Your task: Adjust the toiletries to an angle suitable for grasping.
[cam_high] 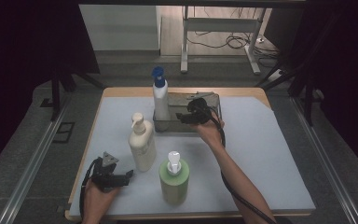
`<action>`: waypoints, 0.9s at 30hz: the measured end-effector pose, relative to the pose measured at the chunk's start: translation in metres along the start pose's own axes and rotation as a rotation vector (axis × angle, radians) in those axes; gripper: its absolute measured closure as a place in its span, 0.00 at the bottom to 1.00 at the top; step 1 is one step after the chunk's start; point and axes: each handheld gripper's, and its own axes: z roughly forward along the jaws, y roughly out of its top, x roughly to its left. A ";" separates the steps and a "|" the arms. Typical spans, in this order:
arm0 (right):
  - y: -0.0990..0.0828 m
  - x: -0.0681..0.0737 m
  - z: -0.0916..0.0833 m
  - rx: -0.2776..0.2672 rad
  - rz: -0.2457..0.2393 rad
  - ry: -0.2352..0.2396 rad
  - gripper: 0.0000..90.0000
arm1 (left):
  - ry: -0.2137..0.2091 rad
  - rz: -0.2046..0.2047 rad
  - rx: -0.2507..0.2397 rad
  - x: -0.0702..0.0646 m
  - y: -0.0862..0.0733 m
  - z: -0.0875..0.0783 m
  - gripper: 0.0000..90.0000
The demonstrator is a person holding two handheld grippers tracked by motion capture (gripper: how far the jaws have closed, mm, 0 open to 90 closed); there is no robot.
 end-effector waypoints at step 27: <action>-0.029 0.018 -0.075 -0.002 -0.114 0.105 0.05 | -0.003 -0.002 0.003 0.000 0.000 0.000 0.13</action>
